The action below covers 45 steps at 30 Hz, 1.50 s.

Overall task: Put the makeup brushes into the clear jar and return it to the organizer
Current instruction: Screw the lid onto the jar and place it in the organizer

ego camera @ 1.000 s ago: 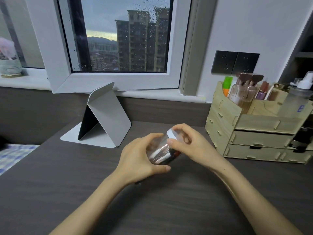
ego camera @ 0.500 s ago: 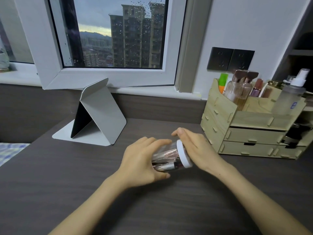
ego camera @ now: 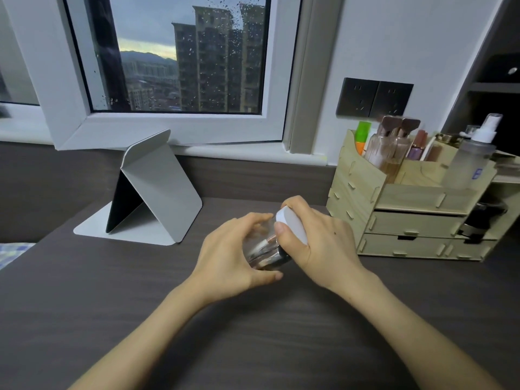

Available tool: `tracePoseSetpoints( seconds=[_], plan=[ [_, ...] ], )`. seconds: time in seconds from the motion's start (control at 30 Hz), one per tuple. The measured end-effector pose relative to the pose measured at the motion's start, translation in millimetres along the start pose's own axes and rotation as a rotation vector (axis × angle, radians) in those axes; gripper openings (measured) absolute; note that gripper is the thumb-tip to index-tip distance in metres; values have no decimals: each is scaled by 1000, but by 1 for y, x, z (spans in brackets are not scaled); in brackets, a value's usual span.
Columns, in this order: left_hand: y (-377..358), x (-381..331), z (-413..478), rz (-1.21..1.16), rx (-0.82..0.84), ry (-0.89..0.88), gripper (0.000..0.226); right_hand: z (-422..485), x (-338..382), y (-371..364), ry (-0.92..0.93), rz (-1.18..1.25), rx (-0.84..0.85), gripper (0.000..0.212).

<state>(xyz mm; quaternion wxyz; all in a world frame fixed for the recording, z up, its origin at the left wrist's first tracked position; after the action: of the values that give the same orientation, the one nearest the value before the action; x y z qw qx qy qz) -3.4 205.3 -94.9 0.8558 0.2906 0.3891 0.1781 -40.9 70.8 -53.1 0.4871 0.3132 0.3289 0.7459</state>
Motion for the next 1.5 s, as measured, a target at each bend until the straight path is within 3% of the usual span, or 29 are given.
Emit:
tracePoseSetpoints(
  seconds=[0.17,0.23,0.33,0.43,0.57,0.7,0.8,1.07,1.5],
  plan=[
    [-9,-13,8,84,-187,-10,77,1,-17,0,-251,331,-8,54],
    [-16,-22,16,80,-219,-40,78,-1,-24,3,-328,436,-50,66],
    [-26,-36,30,2,-181,-81,82,-9,-37,20,-392,489,-212,73],
    [-36,-54,45,-83,-83,-190,85,-17,-54,41,-406,549,-351,58],
    [-47,-84,71,-180,47,-294,79,-18,-77,76,-336,493,-520,49],
    [-57,-116,108,-187,24,-336,71,-12,-102,115,-311,337,-666,46],
    [-71,-136,138,-358,28,-301,60,-4,-123,144,-312,190,-750,53],
    [-119,-178,193,-715,273,-138,65,23,-176,183,-290,-128,-723,59],
    [-168,-162,223,-596,390,43,74,55,-249,159,-446,-43,-412,60]
  ],
)
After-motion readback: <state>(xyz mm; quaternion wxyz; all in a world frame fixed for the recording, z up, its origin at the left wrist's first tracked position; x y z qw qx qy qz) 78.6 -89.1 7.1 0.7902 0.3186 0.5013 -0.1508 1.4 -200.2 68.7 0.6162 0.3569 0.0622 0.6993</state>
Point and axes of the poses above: each hand's wrist, its own z-axis towards the middle knuckle, its own y-axis out of the back of the hand, x = y × z, the point moved 5 cm from there along z, towards the middle knuckle, and after that the axes turned 4 degrees about y, right-handed, at the moved point
